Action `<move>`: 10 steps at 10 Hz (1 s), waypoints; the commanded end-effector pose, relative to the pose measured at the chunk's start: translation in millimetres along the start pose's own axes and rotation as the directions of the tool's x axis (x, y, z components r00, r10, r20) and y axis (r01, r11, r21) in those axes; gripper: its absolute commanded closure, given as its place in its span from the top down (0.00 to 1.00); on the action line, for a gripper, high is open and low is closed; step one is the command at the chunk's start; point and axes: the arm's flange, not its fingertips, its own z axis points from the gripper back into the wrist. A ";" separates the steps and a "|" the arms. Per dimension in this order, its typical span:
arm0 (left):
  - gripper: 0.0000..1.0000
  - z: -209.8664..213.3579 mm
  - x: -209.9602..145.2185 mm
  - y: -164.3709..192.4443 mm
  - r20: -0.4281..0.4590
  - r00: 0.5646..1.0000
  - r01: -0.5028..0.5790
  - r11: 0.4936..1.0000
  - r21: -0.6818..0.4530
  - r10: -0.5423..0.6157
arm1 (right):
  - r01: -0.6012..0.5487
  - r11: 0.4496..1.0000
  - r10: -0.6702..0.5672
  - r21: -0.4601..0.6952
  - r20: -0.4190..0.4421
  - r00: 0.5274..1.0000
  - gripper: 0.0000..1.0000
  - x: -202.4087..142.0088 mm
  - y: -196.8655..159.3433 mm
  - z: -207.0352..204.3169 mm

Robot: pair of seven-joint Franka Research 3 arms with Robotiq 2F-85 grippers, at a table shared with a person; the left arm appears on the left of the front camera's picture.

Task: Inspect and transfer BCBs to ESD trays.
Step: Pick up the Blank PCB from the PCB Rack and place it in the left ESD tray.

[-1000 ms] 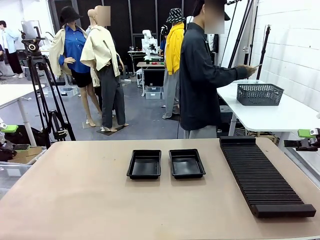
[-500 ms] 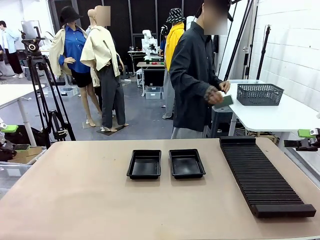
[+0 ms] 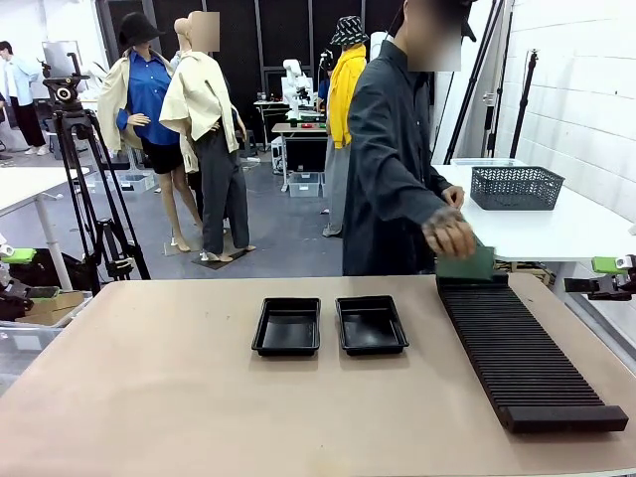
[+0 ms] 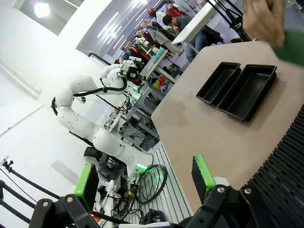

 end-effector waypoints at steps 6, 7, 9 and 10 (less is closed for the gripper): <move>1.00 0.9 -1.6 -0.2 0.001 1.000 0.000 1.000 0.008 0.000 | -0.003 1.000 0.003 0.001 0.001 1.000 1.00 0.3 0.3 -0.2; 1.00 0.9 -1.6 -0.2 0.001 1.000 0.000 1.000 0.008 0.000 | -0.003 1.000 0.003 0.001 0.001 1.000 1.00 0.3 0.3 -0.2; 1.00 0.9 -1.6 -0.2 0.001 1.000 0.000 1.000 0.008 0.000 | -0.003 1.000 0.003 0.001 0.001 1.000 1.00 0.3 0.3 -0.2; 1.00 0.9 -1.6 -0.2 0.001 1.000 0.000 1.000 0.008 0.000 | -0.003 1.000 0.003 0.001 0.001 1.000 1.00 0.3 0.3 -0.2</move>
